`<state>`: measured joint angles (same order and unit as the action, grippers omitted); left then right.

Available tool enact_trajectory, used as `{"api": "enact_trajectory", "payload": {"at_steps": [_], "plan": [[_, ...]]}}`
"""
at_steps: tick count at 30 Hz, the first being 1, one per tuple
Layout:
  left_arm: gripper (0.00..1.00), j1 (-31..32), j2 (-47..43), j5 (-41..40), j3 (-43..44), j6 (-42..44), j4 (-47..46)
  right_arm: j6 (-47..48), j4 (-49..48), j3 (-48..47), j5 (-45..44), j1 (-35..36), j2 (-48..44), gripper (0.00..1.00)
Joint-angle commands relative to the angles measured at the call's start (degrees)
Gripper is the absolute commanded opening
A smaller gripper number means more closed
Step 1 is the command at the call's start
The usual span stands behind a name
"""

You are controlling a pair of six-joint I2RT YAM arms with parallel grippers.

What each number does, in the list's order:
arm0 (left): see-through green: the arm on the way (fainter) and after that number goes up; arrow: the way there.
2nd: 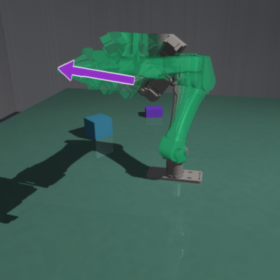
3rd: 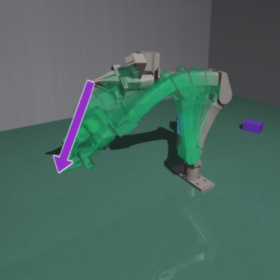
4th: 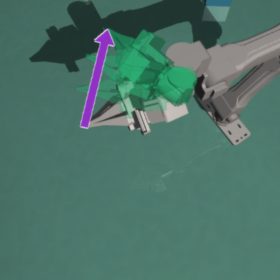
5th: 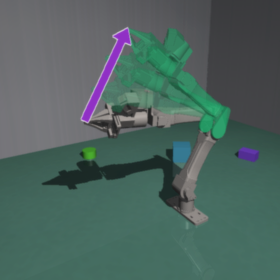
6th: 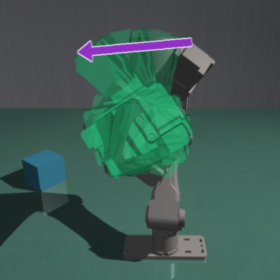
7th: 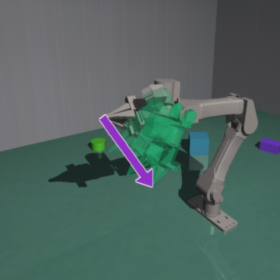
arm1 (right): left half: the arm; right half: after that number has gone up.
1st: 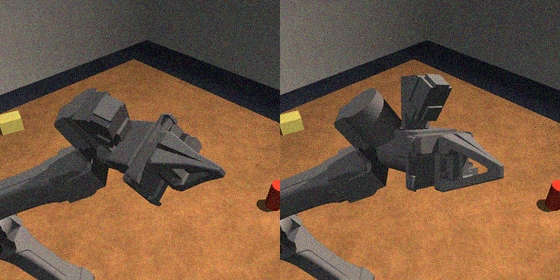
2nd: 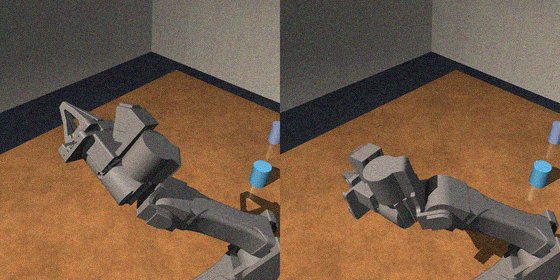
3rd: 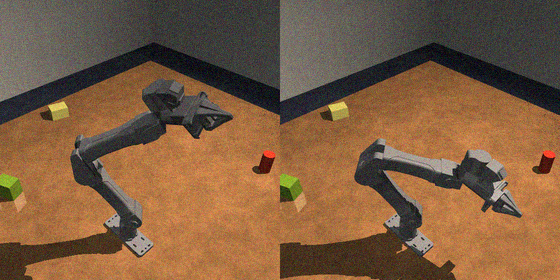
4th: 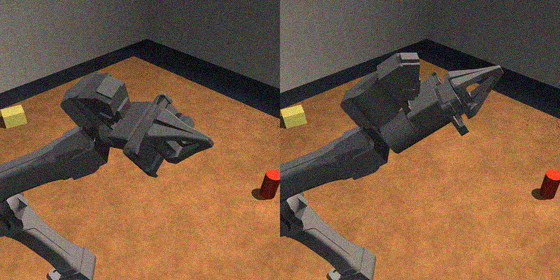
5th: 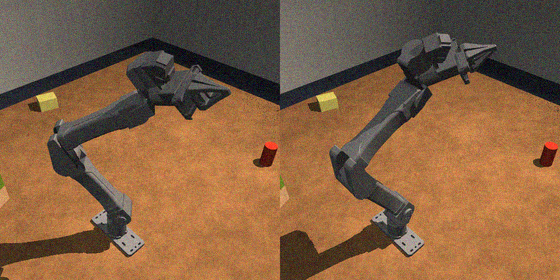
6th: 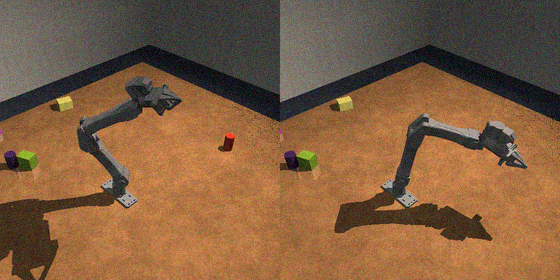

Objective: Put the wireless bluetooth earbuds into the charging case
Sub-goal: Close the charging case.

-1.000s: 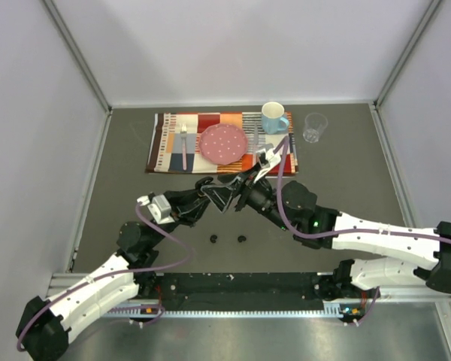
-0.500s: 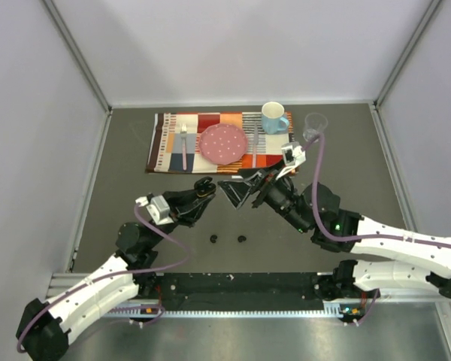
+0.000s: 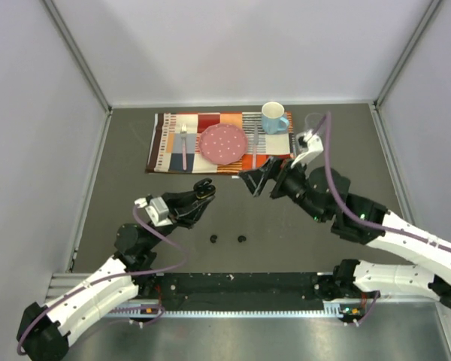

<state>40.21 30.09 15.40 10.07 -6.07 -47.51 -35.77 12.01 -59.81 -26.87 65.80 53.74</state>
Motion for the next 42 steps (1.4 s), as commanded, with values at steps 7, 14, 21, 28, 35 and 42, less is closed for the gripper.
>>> {"api": "enact_trajectory", "payload": {"at_steps": [7,14,21,28,35,42], "plan": [[0.0,-0.1,-0.6,1.9,3.0,0.4,0.0,-9.1,16.0,-9.4,44.5,-29.1,3.4,0.99],[0.0,0.0,1.2,3.8,4.4,0.4,-1.0,-18.3,2.3,0.1,40.9,-32.1,-2.7,0.99],[0.0,0.0,5.0,7.4,5.5,-0.1,-4.2,-13.7,6.0,-5.8,44.3,-33.1,1.4,0.99],[0.0,0.0,8.7,10.6,6.2,0.1,-7.2,-8.6,13.1,-13.6,51.7,-33.1,9.1,0.99],[0.0,0.0,12.9,14.0,7.5,-1.5,-10.4,-6.8,13.3,-13.8,52.1,-32.8,9.0,0.99],[0.0,0.0,14.9,16.2,7.8,-2.5,-12.0,-4.1,14.8,-14.2,49.5,-29.9,9.9,0.99]]}}
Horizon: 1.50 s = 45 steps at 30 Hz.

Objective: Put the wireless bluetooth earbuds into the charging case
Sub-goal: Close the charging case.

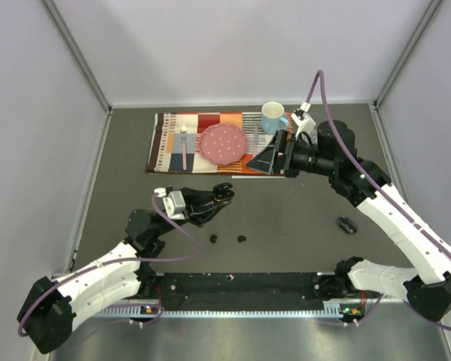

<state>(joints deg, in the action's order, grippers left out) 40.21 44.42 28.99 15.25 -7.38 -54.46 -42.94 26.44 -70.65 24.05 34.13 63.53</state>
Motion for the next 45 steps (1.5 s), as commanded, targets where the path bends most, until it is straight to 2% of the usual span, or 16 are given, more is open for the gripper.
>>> {"api": "enact_trajectory", "payload": {"at_steps": [1,7,12,27,36,45], "plan": [[0.0,0.0,0.7,2.8,2.8,-1.5,-5.0,3.6,0.5,-3.3,-2.2,2.1,0.2,0.99],[0.0,0.0,0.7,4.8,3.3,-1.7,-3.6,5.6,1.0,-4.8,-1.4,3.2,1.9,0.99],[0.0,0.0,2.7,6.4,4.2,-2.0,-4.1,6.0,1.3,-6.4,-2.2,7.2,4.9,0.99],[0.0,0.7,6.9,6.9,6.6,-4.4,-7.2,5.6,1.2,-3.4,-4.8,10.0,7.0,0.99],[0.0,1.0,8.6,2.9,6.4,-4.1,-8.3,6.7,1.7,-0.9,-3.2,11.1,4.9,0.99],[0.0,1.0,9.0,2.2,7.3,-4.1,-6.7,8.0,3.6,1.7,-0.5,11.5,1.8,0.99]]}}
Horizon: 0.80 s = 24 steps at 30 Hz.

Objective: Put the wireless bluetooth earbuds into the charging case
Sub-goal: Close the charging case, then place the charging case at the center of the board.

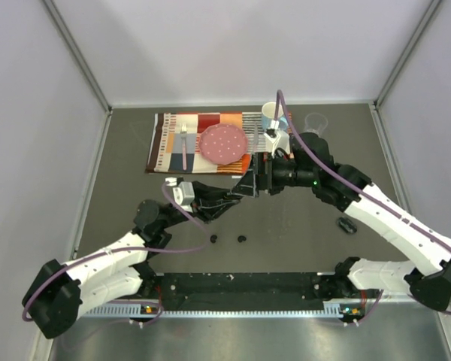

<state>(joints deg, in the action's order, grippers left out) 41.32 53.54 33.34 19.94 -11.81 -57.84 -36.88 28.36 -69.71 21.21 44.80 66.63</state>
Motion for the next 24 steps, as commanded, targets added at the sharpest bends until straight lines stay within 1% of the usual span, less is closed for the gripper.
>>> {"api": "enact_trajectory", "payload": {"at_steps": [1,5,8,9,10,12,13,14,15,17,19,24], "plan": [[0.0,-0.1,-0.4,-2.3,2.6,0.2,-3.3,2.1,1.9,0.8,2.5,0.8,-1.5,0.99],[0.0,-0.1,-0.5,-2.6,2.4,0.2,-2.7,2.0,2.6,1.4,2.2,0.8,-2.3,0.99],[0.0,-0.1,-0.8,-3.7,2.7,-0.8,-0.4,1.5,2.6,2.5,-3.6,0.8,-5.0,0.99],[0.0,-0.1,-0.9,-4.2,3.3,-1.9,0.8,0.4,2.6,2.9,-8.9,0.8,-5.9,0.99],[0.0,-0.1,-0.9,-5.0,3.6,-2.8,2.5,-0.4,2.6,3.4,-11.6,0.8,-8.2,0.99],[0.0,-0.2,-0.5,-8.6,6.3,-6.1,11.5,-2.2,2.6,4.8,-18.0,0.8,-10.4,0.99],[0.0,-0.2,0.3,-9.9,8.1,-7.2,16.3,-2.9,2.8,5.4,-19.4,0.7,-11.9,0.99],[0.0,-0.2,1.3,-10.7,10.2,-8.1,26.6,-3.8,3.1,5.8,-20.7,0.5,-12.6,0.99],[0.0,-0.3,2.4,-10.1,13.9,-8.5,29.8,-5.8,3.4,6.9,-23.3,0.2,-13.2,0.99],[0.0,-0.3,6.5,-8.7,16.3,-10.0,32.4,-7.6,4.2,8.7,-25.3,-0.2,-14.7,0.99],[0.0,-0.4,11.0,-7.7,17.3,-14.6,33.5,-9.3,4.5,9.9,-27.7,-0.4,-15.4,0.99],[0.0,-0.7,21.4,-2.3,19.7,-24.3,33.6,-10.7,6.6,11.8,-28.9,-1.6,-16.4,0.99]]}}
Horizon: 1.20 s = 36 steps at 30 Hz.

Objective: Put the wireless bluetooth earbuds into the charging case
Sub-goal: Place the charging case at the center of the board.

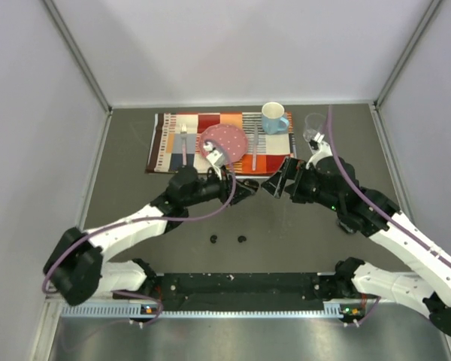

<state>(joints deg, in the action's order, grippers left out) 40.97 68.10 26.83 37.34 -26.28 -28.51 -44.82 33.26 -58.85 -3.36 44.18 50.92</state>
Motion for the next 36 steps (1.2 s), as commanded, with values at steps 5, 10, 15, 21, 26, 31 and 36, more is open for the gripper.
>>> {"api": "enact_trajectory", "payload": {"at_steps": [5,10,15,21,26,31,36], "plan": [[0.0,-0.4,14.0,5.3,1.9,-17.6,0.9,-3.5,2.5,2.6,-4.9,-1.3,-2.1,0.99],[0.0,-0.4,17.2,3.7,3.7,-17.8,5.2,-4.6,2.6,4.0,-4.6,-1.4,-3.4,0.99],[0.01,-0.5,20.3,0.6,3.9,-18.2,6.8,-5.4,2.7,4.1,-4.4,-1.5,-3.5,0.99],[0.08,-1.0,25.3,-0.6,6.3,-20.0,6.2,-5.4,2.8,4.9,-5.1,-1.5,-4.4,0.99],[0.12,-2.0,27.5,-2.3,6.7,-22.1,5.7,-5.0,2.7,4.8,-4.4,-1.5,-4.0,0.99],[0.13,-4.2,31.2,0.3,4.2,-27.0,-2.6,-5.4,2.7,4.0,-4.4,-1.5,-3.2,0.99],[0.18,-4.5,31.7,-1.3,3.9,-26.0,-0.1,-5.0,2.7,3.7,-3.7,-1.6,-3.0,0.99]]}}
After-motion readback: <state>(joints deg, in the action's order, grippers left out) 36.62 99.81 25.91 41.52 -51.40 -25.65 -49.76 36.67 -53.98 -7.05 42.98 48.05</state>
